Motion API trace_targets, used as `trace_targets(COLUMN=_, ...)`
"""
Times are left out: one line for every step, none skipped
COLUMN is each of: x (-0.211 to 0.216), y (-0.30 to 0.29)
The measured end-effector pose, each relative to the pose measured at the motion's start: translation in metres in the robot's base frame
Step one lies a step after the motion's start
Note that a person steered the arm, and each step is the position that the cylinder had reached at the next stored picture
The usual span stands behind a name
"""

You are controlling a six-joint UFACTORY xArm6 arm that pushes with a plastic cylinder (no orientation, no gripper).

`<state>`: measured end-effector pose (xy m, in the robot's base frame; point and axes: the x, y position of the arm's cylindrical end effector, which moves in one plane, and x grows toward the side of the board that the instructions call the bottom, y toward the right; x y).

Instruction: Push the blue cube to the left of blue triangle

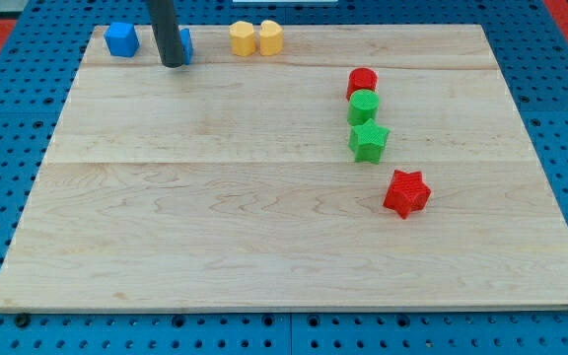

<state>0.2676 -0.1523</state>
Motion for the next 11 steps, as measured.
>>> trace_targets(x=-0.013, y=0.000)
trace_targets(x=-0.027, y=0.001)
trace_targets(x=-0.027, y=0.001)
trace_targets(x=0.024, y=0.017)
trace_targets(x=0.036, y=0.028)
trace_targets(x=0.028, y=0.040)
trace_targets(x=0.032, y=-0.002)
trace_targets(x=0.026, y=-0.075)
trace_targets(x=-0.002, y=-0.076)
trace_targets(x=-0.029, y=-0.077)
trace_targets(x=-0.029, y=-0.068)
